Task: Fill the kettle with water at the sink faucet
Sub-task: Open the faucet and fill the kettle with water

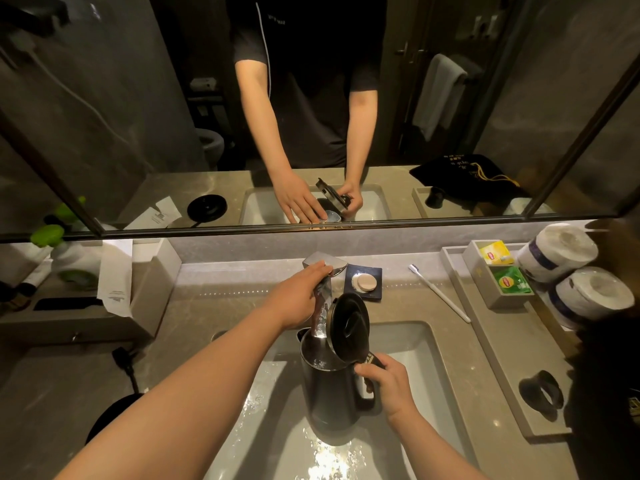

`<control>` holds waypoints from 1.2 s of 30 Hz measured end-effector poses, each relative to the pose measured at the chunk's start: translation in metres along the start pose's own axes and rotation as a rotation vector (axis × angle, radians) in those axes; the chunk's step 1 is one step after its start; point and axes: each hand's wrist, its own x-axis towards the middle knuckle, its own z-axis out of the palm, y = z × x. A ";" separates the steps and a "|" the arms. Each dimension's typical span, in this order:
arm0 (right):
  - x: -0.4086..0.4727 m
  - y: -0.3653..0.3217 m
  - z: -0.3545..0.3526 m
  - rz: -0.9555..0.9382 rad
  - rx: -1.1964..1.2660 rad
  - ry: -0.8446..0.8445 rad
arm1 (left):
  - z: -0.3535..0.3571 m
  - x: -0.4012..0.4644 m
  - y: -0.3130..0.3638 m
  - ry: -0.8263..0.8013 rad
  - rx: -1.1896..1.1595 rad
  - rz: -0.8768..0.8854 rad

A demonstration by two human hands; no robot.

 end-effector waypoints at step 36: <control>0.003 0.006 -0.002 -0.011 -0.011 0.000 | -0.006 0.001 0.000 -0.213 0.392 0.163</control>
